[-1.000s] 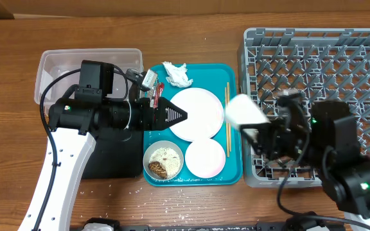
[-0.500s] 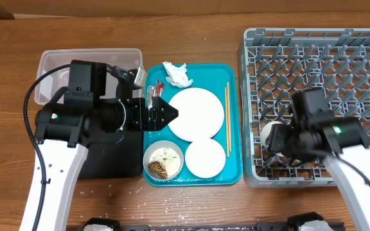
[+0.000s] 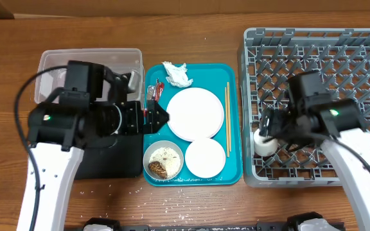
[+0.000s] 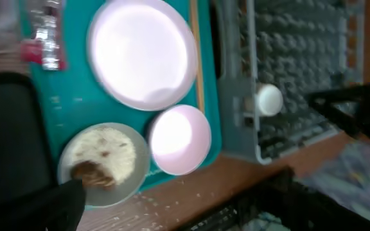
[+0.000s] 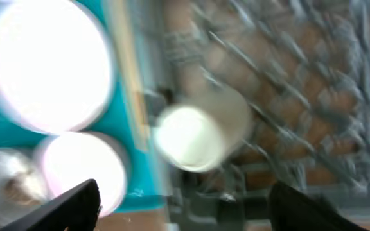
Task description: Sort waste into correct bins and load items into the dishwasher
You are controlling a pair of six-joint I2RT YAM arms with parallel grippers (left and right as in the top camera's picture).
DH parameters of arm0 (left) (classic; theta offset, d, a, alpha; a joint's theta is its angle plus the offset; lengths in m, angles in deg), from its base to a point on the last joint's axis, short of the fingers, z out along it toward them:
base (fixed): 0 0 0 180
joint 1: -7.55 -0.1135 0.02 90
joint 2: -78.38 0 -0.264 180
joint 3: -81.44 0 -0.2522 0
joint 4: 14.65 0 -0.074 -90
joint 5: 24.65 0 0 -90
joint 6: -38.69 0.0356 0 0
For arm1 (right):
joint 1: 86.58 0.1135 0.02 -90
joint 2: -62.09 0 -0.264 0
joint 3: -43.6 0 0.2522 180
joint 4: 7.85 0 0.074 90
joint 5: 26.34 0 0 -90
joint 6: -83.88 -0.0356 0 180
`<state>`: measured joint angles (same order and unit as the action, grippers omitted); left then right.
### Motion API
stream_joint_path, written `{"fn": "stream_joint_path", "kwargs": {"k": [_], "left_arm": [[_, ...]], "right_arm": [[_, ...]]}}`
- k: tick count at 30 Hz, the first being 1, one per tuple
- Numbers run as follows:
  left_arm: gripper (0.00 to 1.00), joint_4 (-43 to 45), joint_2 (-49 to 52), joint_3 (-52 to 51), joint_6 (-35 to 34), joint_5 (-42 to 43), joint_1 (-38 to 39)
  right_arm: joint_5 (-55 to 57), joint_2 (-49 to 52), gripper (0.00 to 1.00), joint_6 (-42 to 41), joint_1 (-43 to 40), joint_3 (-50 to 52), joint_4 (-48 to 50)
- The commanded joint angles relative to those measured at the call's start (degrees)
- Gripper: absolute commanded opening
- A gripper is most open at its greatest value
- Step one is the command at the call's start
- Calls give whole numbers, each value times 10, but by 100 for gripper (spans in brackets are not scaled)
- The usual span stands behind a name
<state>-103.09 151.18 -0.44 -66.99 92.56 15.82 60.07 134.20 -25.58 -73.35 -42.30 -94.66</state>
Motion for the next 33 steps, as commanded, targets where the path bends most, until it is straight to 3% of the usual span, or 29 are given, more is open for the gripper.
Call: {"fn": "stream_joint_path", "kwargs": {"k": [1, 3, 7, 12, 14, 16, 23, 25, 27, 33], "left_arm": [[100, -34, -54, 69, -89, -201, 4], [100, -57, -88, 87, -132, -293, 4], [100, -84, -143, 88, -165, -383, 4], [100, -112, -181, 88, -165, -396, 4], [100, -120, -183, 88, -165, -396, 4], [100, -124, -182, 88, -165, -396, 4], [100, -125, -180, 87, -165, -396, 4], [100, -124, -180, 87, -165, -396, 4], [100, -124, -180, 87, -165, -396, 4], [100, -125, -178, 87, -165, -396, 4]], "right_arm": [[-55, -42, 78, 49, 61, -21, 26], [-55, -38, 78, 49, 114, -18, 33], [-42, -3, 76, 44, 197, 12, 58], [35, 84, 71, 14, 235, 54, 89], [26, 123, 59, 15, 235, 59, 99], [17, 162, 53, 19, 235, 59, 103], [-1, 258, 52, 46, 235, 76, 110], [-2, 266, 41, 45, 235, 88, 130], [-5, 266, 24, 45, 235, 90, 144], [-14, 266, 4, 43, 235, 90, 157]]}}
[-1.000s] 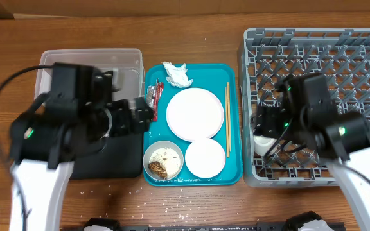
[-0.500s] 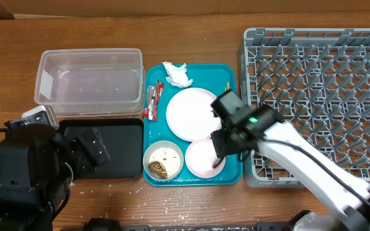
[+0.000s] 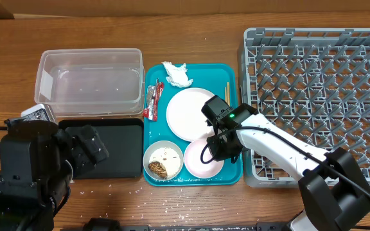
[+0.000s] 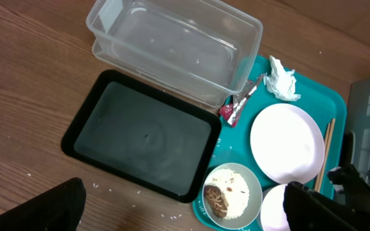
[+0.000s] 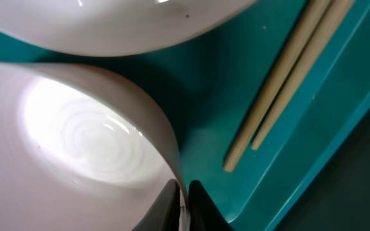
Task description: Sort waste into correct bins and load items into the dishwasher
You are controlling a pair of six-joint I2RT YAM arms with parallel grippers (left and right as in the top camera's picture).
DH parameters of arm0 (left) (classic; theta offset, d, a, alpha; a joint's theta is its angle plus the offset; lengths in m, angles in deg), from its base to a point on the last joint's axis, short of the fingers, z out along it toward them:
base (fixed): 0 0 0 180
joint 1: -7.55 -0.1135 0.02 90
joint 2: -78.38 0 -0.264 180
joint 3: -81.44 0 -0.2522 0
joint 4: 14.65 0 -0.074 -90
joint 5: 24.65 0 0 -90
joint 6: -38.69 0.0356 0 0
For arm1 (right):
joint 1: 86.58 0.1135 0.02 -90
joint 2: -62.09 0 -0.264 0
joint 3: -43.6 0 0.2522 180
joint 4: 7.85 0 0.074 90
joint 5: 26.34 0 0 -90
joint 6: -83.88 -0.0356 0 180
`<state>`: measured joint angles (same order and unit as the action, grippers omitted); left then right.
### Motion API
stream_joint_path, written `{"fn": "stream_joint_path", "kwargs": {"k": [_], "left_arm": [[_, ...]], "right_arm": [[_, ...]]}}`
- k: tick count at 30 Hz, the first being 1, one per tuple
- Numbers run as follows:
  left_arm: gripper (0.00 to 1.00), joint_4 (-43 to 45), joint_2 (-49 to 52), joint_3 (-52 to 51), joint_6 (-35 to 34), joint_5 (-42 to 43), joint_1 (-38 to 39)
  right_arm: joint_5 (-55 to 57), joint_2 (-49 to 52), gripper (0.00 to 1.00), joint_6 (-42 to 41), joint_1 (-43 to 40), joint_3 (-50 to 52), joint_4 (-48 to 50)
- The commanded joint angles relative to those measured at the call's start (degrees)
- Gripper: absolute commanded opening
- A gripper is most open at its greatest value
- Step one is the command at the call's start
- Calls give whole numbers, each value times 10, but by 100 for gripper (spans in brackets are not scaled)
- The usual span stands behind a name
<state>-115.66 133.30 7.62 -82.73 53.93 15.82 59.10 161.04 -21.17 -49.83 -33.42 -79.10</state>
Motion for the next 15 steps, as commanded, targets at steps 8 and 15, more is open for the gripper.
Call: {"fn": "stream_joint_path", "kwargs": {"k": [8, 15], "left_arm": [[100, 1, 1, 7, -7, -10, 4], [100, 1, 1, 7, -7, -10, 4]], "right_arm": [[90, -54, 4, -32, -3, -44, -65], [221, -181, 4, -99, -7, -87, -70]]}}
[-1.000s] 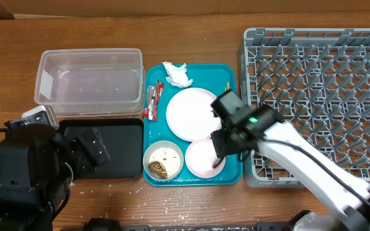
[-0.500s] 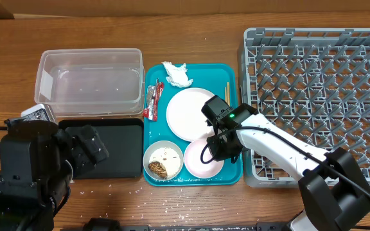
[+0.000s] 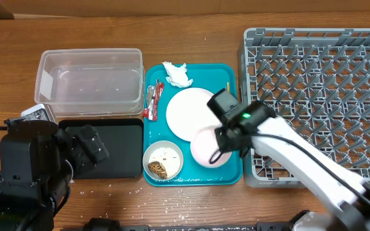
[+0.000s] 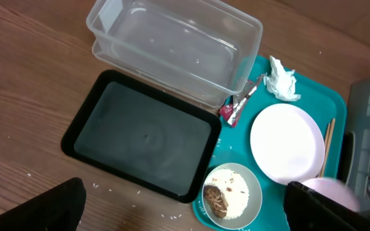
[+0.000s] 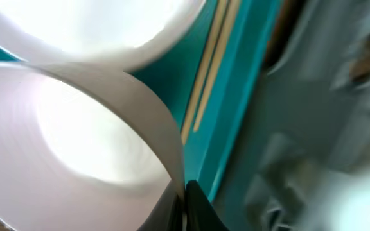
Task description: Sort waste into correct bins and load items into the dishwasher
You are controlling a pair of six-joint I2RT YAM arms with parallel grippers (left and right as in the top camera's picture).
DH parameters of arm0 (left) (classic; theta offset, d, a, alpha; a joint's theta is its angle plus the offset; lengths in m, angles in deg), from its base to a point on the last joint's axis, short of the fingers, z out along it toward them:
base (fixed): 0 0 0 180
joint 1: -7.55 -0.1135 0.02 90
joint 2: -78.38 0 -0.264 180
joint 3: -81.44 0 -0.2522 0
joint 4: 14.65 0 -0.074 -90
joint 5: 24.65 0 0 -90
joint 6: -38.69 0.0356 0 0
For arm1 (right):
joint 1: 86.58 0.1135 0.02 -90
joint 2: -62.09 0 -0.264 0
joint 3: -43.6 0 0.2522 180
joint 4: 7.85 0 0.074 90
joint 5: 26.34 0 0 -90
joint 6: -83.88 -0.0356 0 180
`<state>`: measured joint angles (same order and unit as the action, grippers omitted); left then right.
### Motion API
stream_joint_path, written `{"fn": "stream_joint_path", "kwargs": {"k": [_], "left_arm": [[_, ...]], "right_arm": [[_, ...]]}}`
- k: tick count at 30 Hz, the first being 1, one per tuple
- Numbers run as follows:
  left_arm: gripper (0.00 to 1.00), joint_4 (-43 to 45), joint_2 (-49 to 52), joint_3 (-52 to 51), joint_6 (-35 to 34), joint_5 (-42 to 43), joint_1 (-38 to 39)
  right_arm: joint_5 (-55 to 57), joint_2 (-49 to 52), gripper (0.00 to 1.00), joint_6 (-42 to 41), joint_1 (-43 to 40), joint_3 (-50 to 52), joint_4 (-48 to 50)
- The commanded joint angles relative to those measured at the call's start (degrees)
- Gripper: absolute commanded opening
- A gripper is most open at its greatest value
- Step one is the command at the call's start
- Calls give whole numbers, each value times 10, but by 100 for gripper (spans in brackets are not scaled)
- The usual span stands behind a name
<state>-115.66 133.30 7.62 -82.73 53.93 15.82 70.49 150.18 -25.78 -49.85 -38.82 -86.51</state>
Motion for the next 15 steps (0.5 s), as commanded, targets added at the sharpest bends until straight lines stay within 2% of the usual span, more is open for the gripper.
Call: {"fn": "stream_joint_path", "kwargs": {"k": [1, 5, 8, 15], "left_arm": [[100, 1, 1, 7, -7, -10, 4], [100, 1, 1, 7, -7, -10, 4], [100, 1, 1, 7, -7, -10, 4], [100, 1, 1, 7, -7, -10, 4]], "right_arm": [[153, -93, 4, -72, -9, -35, 8], [378, -159, 4, -172, -28, -35, 16], [499, -172, 4, -236, -76, -35, 17], [542, -120, 4, -244, -214, -34, 65]]}}
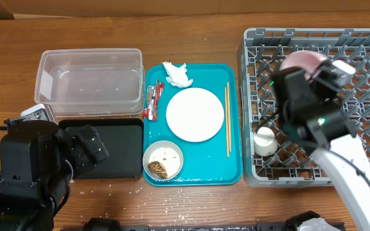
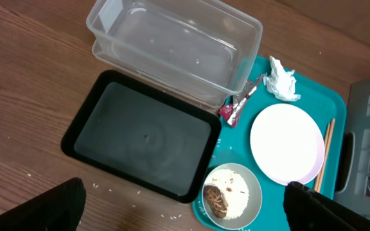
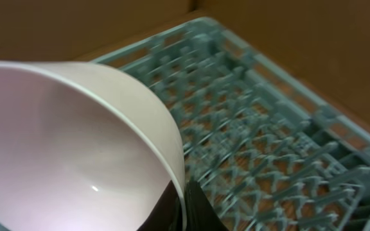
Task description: Sort waste into correct bins and load items into the dishwasher
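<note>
My right gripper [image 3: 184,204] is shut on the rim of a pale pink bowl [image 3: 69,147], held above the grey dish rack [image 1: 358,77]; overhead the pink bowl [image 1: 302,62] shows over the rack's upper left part. A white cup [image 1: 264,140] lies in the rack's near left corner. On the teal tray [image 1: 233,168] remain a white plate [image 1: 195,114], chopsticks [image 1: 227,119], a bowl of food scraps [image 1: 164,160], a crumpled tissue [image 1: 177,74] and a red wrapper [image 1: 151,99]. My left gripper [image 2: 185,208] hovers open high above the table's left.
A clear plastic bin [image 1: 90,85] stands at the back left, with a black tray [image 1: 111,147] in front of it. Rice grains lie scattered on the wooden table near the front edge.
My right gripper has carried the pink bowl from just above the tray's near right corner up and over to the dish rack. The left arm has not moved.
First my left gripper was over the tray and my right was by the white cup in the rack. Then the left arm stood back at the left and my right gripper was shut on the pink bowl's rim on the tray. The bowl was lifted, and now hangs over the rack.
</note>
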You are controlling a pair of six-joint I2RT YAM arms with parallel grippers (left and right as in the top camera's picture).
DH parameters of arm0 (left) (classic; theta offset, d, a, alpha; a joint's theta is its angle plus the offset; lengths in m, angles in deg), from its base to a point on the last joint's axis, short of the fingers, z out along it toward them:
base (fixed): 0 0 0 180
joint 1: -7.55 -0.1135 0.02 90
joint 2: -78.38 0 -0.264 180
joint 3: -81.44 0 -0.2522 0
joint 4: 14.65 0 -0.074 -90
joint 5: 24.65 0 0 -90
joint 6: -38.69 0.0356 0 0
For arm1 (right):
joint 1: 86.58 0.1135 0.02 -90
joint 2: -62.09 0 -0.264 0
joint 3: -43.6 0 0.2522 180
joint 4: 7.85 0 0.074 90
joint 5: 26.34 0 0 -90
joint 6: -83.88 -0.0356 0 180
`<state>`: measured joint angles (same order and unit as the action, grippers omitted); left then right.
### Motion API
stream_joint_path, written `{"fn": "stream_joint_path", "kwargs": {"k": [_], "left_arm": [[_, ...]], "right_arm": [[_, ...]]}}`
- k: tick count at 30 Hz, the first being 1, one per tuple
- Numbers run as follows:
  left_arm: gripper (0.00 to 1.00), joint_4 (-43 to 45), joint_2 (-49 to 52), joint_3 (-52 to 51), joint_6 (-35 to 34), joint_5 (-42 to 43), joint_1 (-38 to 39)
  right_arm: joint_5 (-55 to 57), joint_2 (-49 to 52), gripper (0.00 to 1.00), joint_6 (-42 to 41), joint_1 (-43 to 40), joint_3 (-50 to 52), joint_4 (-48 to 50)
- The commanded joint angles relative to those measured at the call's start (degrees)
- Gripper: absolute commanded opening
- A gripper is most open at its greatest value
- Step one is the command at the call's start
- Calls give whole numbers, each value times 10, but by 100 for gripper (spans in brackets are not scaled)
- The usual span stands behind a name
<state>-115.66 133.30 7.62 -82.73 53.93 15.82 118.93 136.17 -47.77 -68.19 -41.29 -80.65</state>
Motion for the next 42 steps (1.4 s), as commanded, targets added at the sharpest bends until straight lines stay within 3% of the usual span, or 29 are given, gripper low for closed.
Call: {"fn": "stream_joint_path", "kwargs": {"k": [1, 6, 13, 34, 42], "left_arm": [[100, 1, 1, 7, -7, -10, 4], [100, 1, 1, 7, -7, -10, 4], [100, 1, 1, 7, -7, -10, 4], [100, 1, 1, 7, -7, -10, 4], [100, 1, 1, 7, -7, -10, 4]], "right_arm": [[59, 44, 4, -12, -58, -9, 12], [118, 117, 4, 3, -111, -9, 18], [111, 206, 4, 14, -152, -9, 5], [83, 241, 4, 9, -28, -9, -56], [205, 241, 4, 9, -54, -9, -52]]}}
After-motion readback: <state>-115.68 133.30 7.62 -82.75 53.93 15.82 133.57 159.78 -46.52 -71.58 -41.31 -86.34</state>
